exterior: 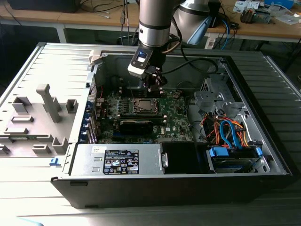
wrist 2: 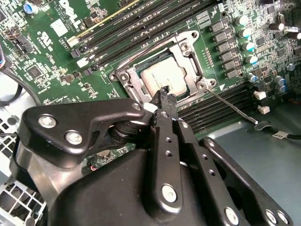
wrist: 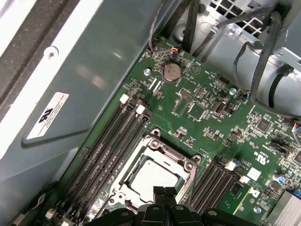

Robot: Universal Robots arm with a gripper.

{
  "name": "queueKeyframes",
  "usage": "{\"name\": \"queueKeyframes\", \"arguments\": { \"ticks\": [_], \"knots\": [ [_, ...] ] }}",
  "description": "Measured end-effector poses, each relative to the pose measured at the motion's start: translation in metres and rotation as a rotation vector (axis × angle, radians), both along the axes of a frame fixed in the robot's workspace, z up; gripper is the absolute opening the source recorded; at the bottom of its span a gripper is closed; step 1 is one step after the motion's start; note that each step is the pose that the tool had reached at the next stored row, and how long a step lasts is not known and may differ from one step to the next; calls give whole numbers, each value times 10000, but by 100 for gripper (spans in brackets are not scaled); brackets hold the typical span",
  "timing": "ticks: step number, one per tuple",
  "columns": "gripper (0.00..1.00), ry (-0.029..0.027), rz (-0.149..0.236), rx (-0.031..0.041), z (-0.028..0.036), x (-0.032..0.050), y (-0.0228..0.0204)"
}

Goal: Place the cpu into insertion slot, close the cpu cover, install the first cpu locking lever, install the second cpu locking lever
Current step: 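Install the first cpu locking lever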

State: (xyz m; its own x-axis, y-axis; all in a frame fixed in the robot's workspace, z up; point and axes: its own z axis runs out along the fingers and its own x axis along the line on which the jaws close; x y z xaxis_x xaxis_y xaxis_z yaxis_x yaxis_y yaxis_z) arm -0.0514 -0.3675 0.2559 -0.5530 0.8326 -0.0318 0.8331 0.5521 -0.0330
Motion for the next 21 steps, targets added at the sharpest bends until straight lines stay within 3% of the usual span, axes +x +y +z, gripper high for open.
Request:
{"name": "queueKeyframes", "arguments": {
  "ticks": [1, 4, 6, 21],
  "knots": [
    [11, 0, 47, 0, 0, 0, 0],
    [11, 0, 926, 0, 0, 0, 0],
    [11, -1, 1253, 0, 0, 0, 0],
    [11, 0, 2210, 0, 0, 0, 0]
  ]
}}
